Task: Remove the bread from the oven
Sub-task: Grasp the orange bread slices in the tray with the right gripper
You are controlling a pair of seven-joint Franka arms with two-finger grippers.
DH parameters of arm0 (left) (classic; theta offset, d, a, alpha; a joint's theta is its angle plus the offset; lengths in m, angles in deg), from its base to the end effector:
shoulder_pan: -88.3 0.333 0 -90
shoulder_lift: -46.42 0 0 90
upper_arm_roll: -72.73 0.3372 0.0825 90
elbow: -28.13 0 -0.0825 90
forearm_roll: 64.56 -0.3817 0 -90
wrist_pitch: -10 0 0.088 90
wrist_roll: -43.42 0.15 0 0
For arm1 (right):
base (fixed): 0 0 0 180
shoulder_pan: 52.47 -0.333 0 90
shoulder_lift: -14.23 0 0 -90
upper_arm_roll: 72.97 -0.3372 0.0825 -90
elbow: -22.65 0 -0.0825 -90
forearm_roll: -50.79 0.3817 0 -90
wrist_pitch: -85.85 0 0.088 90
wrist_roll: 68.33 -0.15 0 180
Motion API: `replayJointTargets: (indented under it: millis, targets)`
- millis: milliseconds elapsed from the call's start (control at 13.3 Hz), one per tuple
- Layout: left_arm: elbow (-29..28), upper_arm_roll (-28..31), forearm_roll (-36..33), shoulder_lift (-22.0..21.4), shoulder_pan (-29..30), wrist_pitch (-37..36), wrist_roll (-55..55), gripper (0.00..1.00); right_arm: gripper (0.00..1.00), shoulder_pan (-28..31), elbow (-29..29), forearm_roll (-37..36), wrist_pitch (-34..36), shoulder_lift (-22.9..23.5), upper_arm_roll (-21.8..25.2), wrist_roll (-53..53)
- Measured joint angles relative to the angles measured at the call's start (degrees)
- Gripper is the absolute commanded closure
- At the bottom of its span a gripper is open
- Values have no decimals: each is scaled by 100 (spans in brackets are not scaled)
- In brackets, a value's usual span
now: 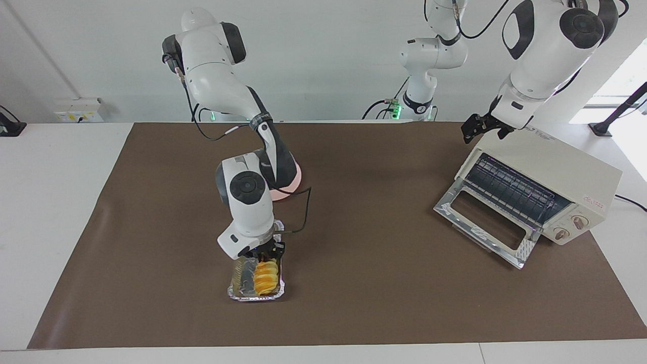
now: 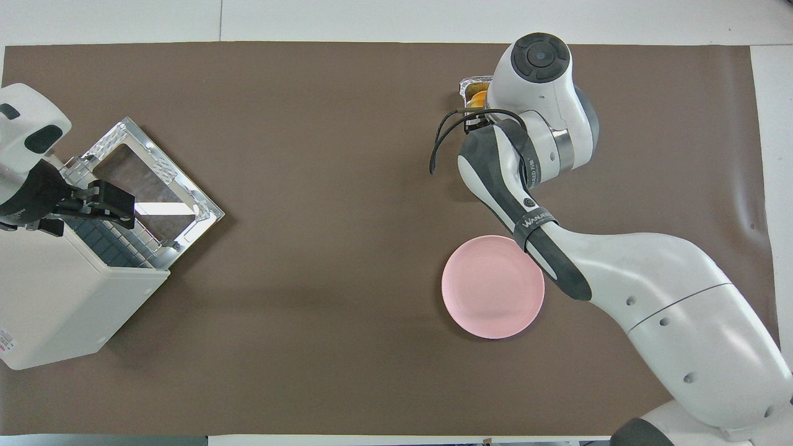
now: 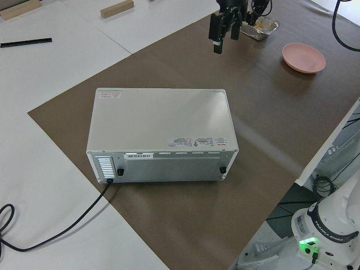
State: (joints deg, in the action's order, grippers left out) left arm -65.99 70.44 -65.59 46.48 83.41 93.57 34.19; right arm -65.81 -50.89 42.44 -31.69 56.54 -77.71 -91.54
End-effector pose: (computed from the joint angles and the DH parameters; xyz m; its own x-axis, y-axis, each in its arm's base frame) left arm 0.5246 -0.0632 0.5610 0.9831 0.0398 -0.1789 0.0318 -0.9984 -0.0472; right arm 0.7309 0.2099 0.2888 0.9973 -0.0448 0.0578 -0.0481 -0.9972 0.0574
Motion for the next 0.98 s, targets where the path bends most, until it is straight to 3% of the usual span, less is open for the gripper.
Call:
replayJointTargets:
  millis: [603, 979]
  targets:
    - [3, 0, 0, -14, 0, -21, 0, 0, 100, 20, 339, 70, 464, -68, -2, -4]
    - [3, 0, 0, -27, 0, -21, 0, 0, 100, 1, 396, 420, 1187, -608, -25, -34]
